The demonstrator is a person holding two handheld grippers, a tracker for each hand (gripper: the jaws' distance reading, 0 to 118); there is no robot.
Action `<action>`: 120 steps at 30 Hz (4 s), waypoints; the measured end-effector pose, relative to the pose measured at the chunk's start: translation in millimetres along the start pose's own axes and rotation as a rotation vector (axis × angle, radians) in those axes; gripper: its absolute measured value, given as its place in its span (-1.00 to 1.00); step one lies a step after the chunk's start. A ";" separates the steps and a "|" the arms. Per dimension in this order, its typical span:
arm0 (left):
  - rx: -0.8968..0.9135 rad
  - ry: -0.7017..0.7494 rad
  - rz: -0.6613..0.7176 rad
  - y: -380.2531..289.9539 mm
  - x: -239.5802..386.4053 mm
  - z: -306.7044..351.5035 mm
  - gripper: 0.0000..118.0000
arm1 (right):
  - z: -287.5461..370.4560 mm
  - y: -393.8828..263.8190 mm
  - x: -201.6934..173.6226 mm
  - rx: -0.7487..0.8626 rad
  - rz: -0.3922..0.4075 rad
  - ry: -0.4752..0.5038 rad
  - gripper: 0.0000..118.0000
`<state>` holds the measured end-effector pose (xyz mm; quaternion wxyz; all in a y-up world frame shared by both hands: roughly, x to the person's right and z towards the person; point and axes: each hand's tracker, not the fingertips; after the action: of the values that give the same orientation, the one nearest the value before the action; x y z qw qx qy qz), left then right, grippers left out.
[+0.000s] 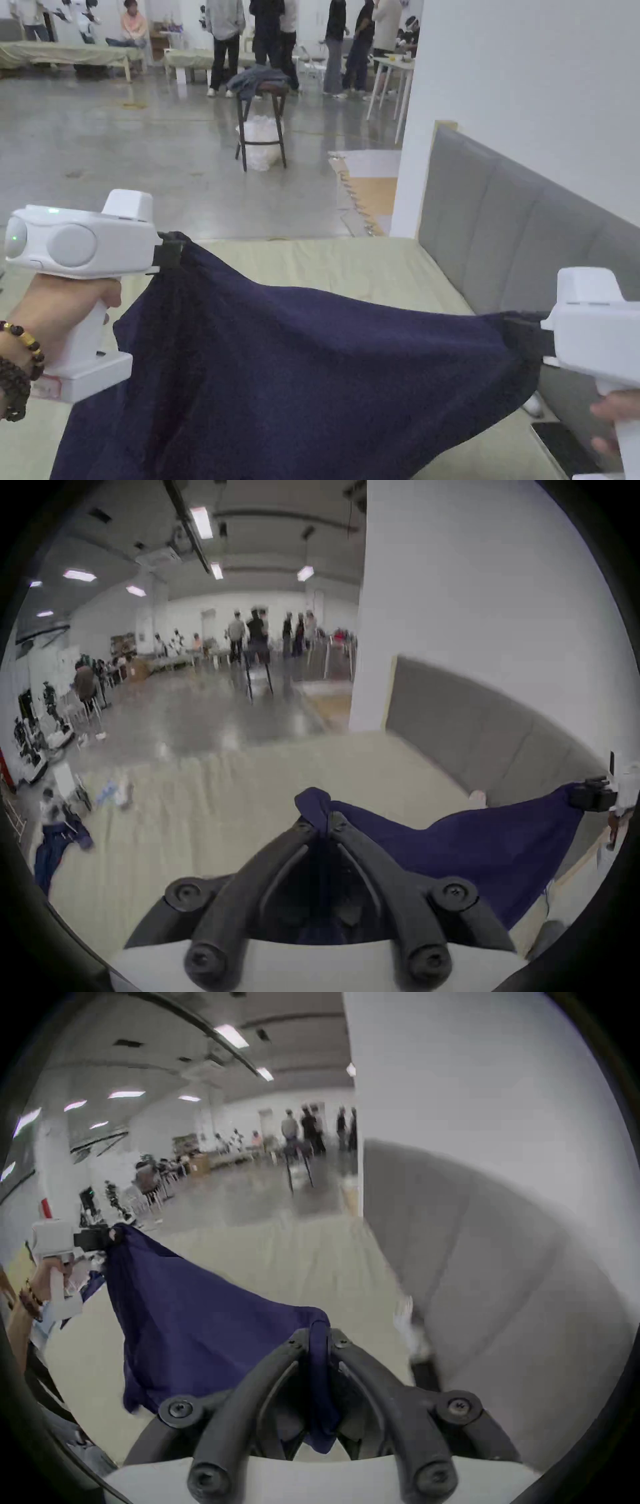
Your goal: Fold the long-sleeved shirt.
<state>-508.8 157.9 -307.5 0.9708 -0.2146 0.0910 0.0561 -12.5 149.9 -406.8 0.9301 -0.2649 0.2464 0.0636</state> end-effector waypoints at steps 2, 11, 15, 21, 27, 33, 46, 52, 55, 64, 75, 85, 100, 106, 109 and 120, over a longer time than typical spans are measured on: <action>0.064 0.052 -0.049 49.7 -6.6 32.3 -0.89 | 10.4 59.0 -6.0 0.082 0.043 -0.012 -0.88; 0.261 0.233 -0.079 223.1 -8.2 126.4 -0.88 | 15.1 296.4 -33.7 0.279 0.028 -0.042 -0.88; 0.351 0.306 -0.069 272.0 -1.4 153.3 -0.88 | 19.9 349.6 -49.0 0.341 0.032 -0.076 -0.88; 0.426 0.320 -0.064 305.7 4.0 182.7 -0.88 | 29.9 365.1 -63.4 0.390 0.024 -0.107 -0.88; 0.361 0.301 -0.034 260.5 -9.9 160.1 -0.88 | -6.0 320.6 -62.5 0.311 0.001 -0.072 -0.88; 0.158 0.320 0.036 141.3 -28.5 83.6 -0.88 | -98.3 211.7 -69.6 0.095 -0.018 -0.049 -0.88; -0.007 0.263 0.125 -24.3 -41.4 73.8 -0.88 | -129.5 52.7 -60.0 -0.103 0.004 0.016 -0.88; -0.027 0.286 0.005 -97.4 -3.9 144.7 -0.88 | -47.5 -27.0 -53.4 -0.112 0.074 0.048 -0.88; -0.075 0.296 -0.010 -165.0 30.7 198.1 -0.88 | -14.7 -89.4 -51.4 -0.165 0.129 0.071 -0.88; -0.590 0.170 0.149 -378.5 57.9 256.7 -0.88 | 38.1 -285.3 -27.6 -0.611 0.145 0.165 -0.88; -0.599 0.177 0.181 -393.3 72.5 265.8 -0.50 | 31.6 -309.3 -36.6 -0.689 0.219 0.151 -0.84; -0.322 0.158 0.202 -303.2 52.8 276.8 -0.88 | 66.8 -243.6 -27.7 -0.392 0.084 0.141 -0.87; -0.293 0.234 0.188 -117.5 -47.4 -57.5 0.88 | -11.3 -247.0 -69.4 -0.426 0.084 0.238 -0.99; -0.488 0.317 0.181 -172.7 -110.9 -220.0 0.46 | -64.1 -270.2 -80.1 -0.481 0.101 0.254 -0.99; -0.519 0.356 0.176 -200.3 -120.2 -251.5 0.12 | -74.1 -269.2 -87.0 -0.489 0.106 0.257 -0.99; -0.430 0.256 0.212 -146.7 -92.2 -159.3 -0.95 | -37.0 -258.3 -94.0 -0.423 0.100 0.279 -0.99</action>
<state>-601.5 -48.8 -371.3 0.8722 -0.4106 0.2211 0.1479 -45.7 -88.3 -268.7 0.8066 -0.4475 0.3663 0.1225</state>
